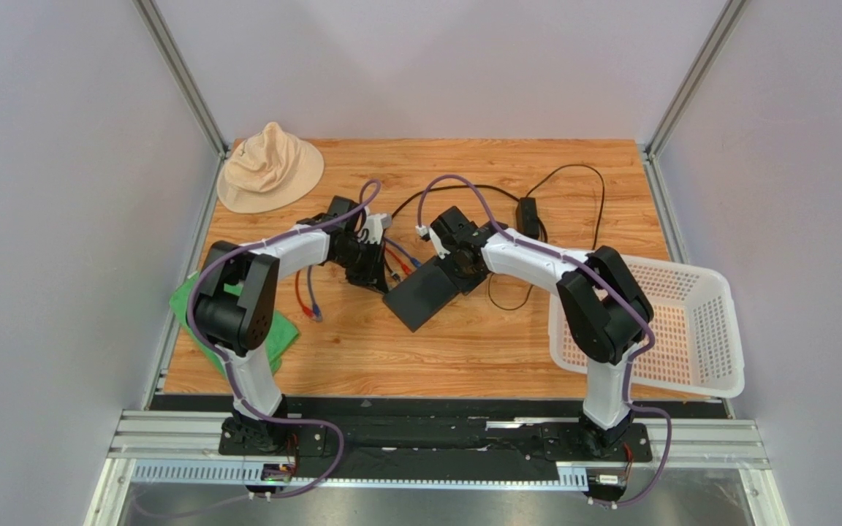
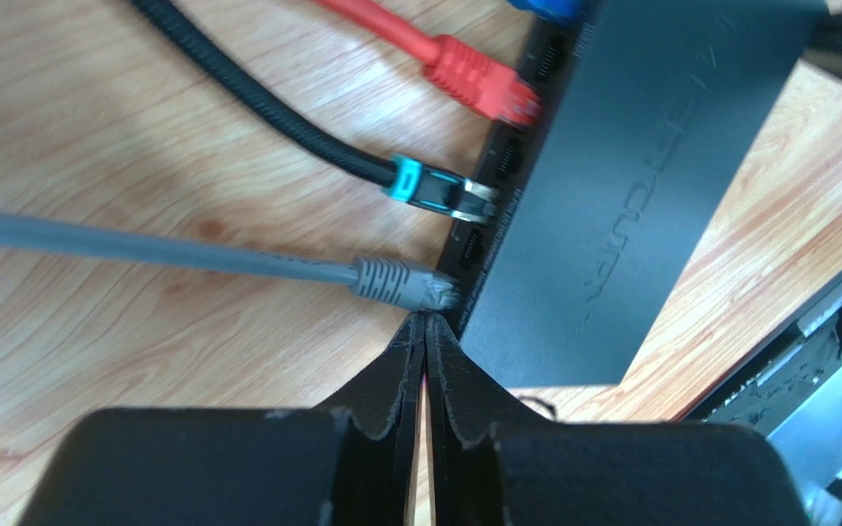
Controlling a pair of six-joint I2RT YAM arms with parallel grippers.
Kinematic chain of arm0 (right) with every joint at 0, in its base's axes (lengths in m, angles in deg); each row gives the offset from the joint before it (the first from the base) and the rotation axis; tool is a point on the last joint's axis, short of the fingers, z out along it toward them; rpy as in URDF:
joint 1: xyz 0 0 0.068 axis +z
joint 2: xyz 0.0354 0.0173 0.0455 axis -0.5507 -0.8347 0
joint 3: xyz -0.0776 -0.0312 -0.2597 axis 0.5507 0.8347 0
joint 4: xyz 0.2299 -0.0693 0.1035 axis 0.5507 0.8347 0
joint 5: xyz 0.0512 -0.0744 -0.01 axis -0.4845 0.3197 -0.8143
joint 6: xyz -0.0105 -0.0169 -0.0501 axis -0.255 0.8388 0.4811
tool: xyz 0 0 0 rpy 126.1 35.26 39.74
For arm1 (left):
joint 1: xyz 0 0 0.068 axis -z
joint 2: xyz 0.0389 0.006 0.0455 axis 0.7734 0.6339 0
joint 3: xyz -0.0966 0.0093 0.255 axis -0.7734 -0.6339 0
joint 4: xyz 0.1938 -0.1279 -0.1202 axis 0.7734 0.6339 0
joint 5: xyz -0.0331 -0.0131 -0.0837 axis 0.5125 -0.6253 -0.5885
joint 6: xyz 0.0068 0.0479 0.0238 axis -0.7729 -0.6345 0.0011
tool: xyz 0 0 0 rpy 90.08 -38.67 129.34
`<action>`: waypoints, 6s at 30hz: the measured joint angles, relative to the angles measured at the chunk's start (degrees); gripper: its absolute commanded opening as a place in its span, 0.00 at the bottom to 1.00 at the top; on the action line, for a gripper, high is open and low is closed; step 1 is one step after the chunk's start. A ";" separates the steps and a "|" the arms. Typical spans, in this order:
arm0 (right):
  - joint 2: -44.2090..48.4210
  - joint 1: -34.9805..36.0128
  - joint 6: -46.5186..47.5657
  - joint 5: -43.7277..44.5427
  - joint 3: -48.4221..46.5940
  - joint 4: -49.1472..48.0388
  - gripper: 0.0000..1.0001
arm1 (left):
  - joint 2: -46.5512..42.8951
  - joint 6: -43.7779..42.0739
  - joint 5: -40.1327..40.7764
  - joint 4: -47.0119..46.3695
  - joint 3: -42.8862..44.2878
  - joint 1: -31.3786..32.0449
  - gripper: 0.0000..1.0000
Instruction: Pull the plug from the switch port
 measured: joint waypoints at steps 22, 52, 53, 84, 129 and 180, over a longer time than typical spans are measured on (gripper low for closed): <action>-5.16 -3.23 2.08 8.33 -7.04 -0.46 0.00 | 8.79 -3.08 -3.52 7.80 13.84 6.21 0.07; 2.32 -6.14 7.04 -1.25 -6.78 -1.36 0.88 | 18.93 -11.91 -15.69 21.42 48.98 -9.22 0.57; 2.32 -6.29 6.86 -1.88 -6.71 -1.18 0.95 | 20.96 -12.28 -17.31 21.40 50.29 -8.94 0.56; -18.08 -12.83 -0.87 -28.26 -25.75 10.32 0.59 | 28.00 -6.10 -23.89 14.53 35.12 -5.03 0.52; -11.74 -9.11 -1.01 -24.72 -22.03 -2.19 0.00 | 23.43 -1.42 -20.57 11.50 27.04 -2.05 0.45; -8.13 -8.39 -3.63 -23.08 -10.84 -5.11 0.00 | 28.50 -1.27 -15.54 21.90 38.36 1.75 0.41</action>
